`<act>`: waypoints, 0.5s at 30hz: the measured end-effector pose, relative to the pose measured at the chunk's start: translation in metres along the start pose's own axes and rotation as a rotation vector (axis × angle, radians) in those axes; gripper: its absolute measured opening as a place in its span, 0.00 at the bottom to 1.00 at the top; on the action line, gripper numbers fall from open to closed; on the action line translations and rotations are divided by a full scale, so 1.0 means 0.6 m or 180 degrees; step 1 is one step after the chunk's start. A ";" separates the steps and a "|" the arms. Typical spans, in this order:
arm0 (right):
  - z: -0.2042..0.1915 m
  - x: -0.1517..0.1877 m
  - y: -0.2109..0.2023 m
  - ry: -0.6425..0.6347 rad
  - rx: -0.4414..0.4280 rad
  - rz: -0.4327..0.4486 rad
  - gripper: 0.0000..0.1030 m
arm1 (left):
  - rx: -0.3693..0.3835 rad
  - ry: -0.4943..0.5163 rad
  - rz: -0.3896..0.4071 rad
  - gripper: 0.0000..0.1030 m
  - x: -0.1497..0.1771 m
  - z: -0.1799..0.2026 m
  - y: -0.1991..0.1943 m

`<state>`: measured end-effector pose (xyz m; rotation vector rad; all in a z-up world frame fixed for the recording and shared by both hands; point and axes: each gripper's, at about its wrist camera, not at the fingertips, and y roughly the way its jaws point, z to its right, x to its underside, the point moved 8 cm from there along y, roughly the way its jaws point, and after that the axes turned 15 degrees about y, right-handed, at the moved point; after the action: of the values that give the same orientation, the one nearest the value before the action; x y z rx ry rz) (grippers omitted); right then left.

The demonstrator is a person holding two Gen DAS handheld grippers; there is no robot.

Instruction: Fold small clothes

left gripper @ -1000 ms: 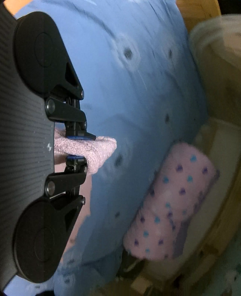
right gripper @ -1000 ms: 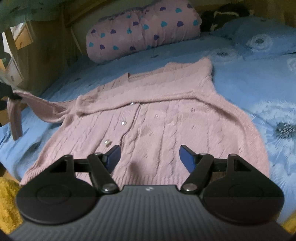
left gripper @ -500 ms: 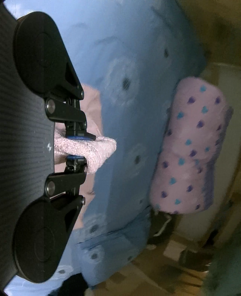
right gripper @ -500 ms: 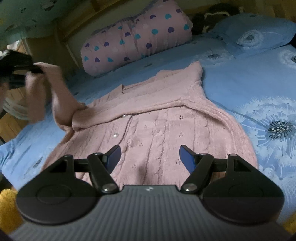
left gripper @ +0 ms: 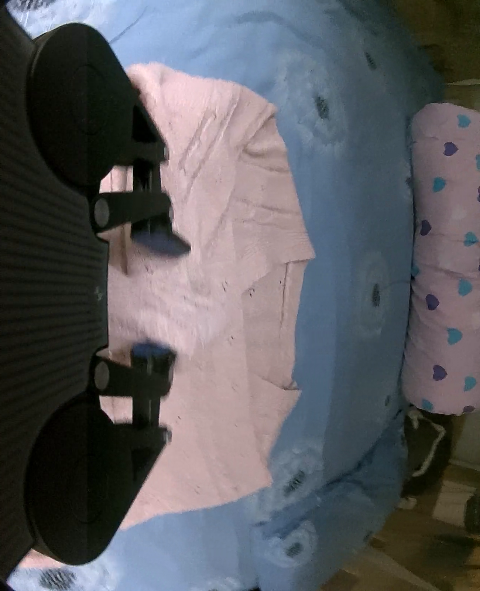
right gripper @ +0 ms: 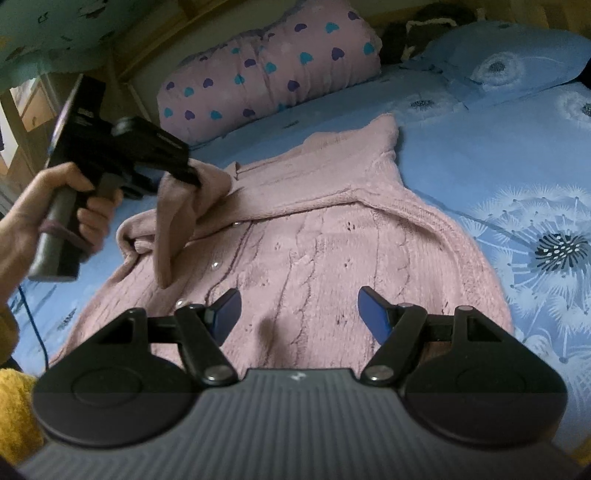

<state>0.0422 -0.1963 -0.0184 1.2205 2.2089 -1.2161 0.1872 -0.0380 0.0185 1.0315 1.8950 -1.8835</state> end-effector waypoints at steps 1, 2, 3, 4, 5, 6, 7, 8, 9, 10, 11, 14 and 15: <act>-0.001 0.000 0.001 -0.0018 0.0007 -0.0001 0.69 | -0.0036 0.0062 0.0013 0.63 0.001 0.000 -0.002; -0.002 0.000 0.002 -0.0041 0.0021 0.0002 0.69 | -0.0048 0.0113 0.0038 0.63 0.002 -0.001 -0.006; -0.003 0.001 0.002 -0.0058 0.0030 0.0006 0.70 | -0.0046 0.0135 0.0052 0.65 0.004 -0.003 -0.012; -0.004 0.002 0.002 -0.0075 0.0039 0.0008 0.70 | -0.0042 0.0127 0.0050 0.66 0.008 -0.008 -0.025; -0.006 0.004 0.002 -0.0094 0.0048 0.0013 0.70 | -0.0030 0.0098 0.0043 0.67 0.011 -0.014 -0.033; -0.007 0.005 0.002 -0.0109 0.0055 0.0017 0.70 | -0.0007 0.0054 0.0055 0.70 0.014 -0.022 -0.043; -0.007 0.005 0.002 -0.0125 0.0058 0.0020 0.70 | 0.0035 0.0009 0.0101 0.74 0.017 -0.031 -0.059; -0.007 0.006 0.002 -0.0144 0.0059 0.0021 0.70 | 0.0063 -0.0018 0.0152 0.76 0.020 -0.039 -0.075; -0.006 0.006 0.001 -0.0162 0.0061 0.0023 0.70 | 0.0077 -0.0020 0.0208 0.77 0.023 -0.048 -0.089; -0.006 0.008 0.000 -0.0180 0.0063 0.0031 0.70 | 0.0077 -0.0003 0.0247 0.79 0.026 -0.054 -0.104; -0.006 0.009 0.000 -0.0194 0.0065 0.0038 0.70 | 0.0074 0.0019 0.0278 0.79 0.028 -0.060 -0.115; -0.008 0.011 0.001 -0.0239 0.0095 0.0051 0.70 | 0.0131 0.0001 0.0379 0.80 0.039 -0.079 -0.141; -0.010 0.011 0.001 -0.0244 0.0105 0.0051 0.71 | 0.0152 -0.0048 0.0394 0.80 0.043 -0.086 -0.145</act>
<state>0.0398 -0.1881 -0.0195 1.1814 2.1285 -1.2762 0.1271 0.0276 0.0730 1.1188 1.7435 -1.8692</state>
